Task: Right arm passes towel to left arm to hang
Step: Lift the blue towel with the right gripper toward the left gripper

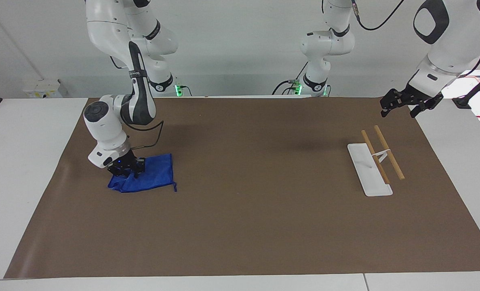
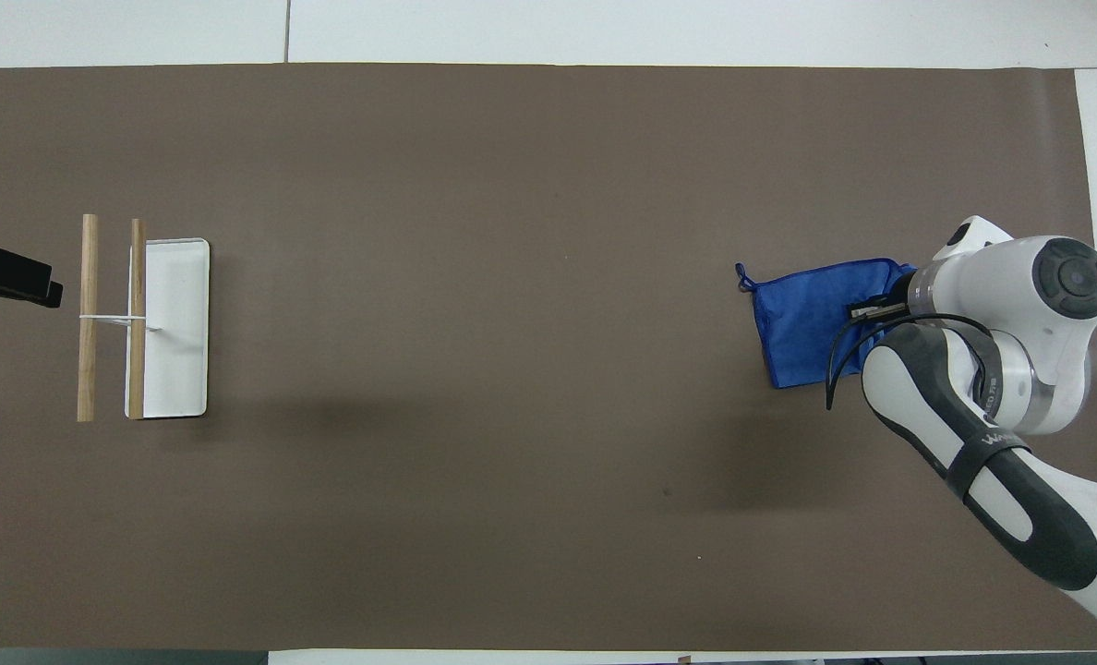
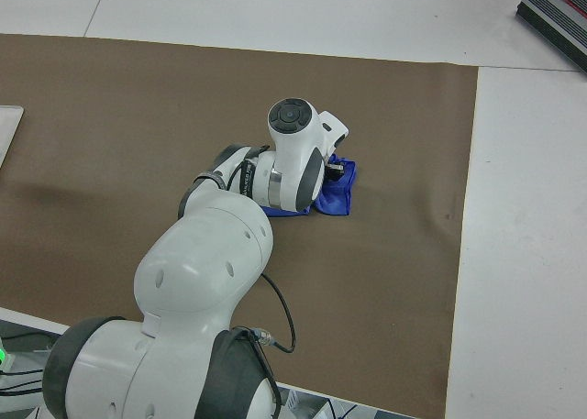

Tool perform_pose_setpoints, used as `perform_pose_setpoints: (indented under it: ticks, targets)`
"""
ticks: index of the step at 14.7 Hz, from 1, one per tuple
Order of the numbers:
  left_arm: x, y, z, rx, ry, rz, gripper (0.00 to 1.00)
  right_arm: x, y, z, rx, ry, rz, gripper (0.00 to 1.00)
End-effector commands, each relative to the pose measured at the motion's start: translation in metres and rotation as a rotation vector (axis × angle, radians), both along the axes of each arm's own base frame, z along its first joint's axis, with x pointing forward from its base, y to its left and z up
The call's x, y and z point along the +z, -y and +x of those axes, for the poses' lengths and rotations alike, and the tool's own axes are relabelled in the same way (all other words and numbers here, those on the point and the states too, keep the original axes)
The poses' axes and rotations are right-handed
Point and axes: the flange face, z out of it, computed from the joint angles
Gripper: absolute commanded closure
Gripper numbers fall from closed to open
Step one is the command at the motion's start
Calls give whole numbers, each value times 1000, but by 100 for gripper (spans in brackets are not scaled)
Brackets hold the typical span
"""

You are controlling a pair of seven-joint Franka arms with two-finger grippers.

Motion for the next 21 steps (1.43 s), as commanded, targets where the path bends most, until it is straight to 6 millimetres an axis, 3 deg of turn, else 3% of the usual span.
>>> perform_pose_setpoints:
  ticks: [1,4,8,12,15,18,21]
  targets:
    - [1,1,-4,8,-2,17,0,36,-33,12,-46,-47,17,100]
    - [1,1,-4,8,-2,17,0,96,-88,30,-102,-57,30,100]
    - [1,1,-4,8,-2,17,0,178,-153,57,-289,-36,276,100]
    - [1,1,-4,8,-2,17,0,228,-216,78,-582,-89,603,100]
    - [1,1,-4,8,-2,17,0,244,-254,82,-804,-160,809,100]
    - [1,1,-4,8,-2,17,0,255,-330,64,-990,-192,991,100]
    - [1,1,-4,8,-2,17,0,257,-364,52,-1113,-203,1058,100]
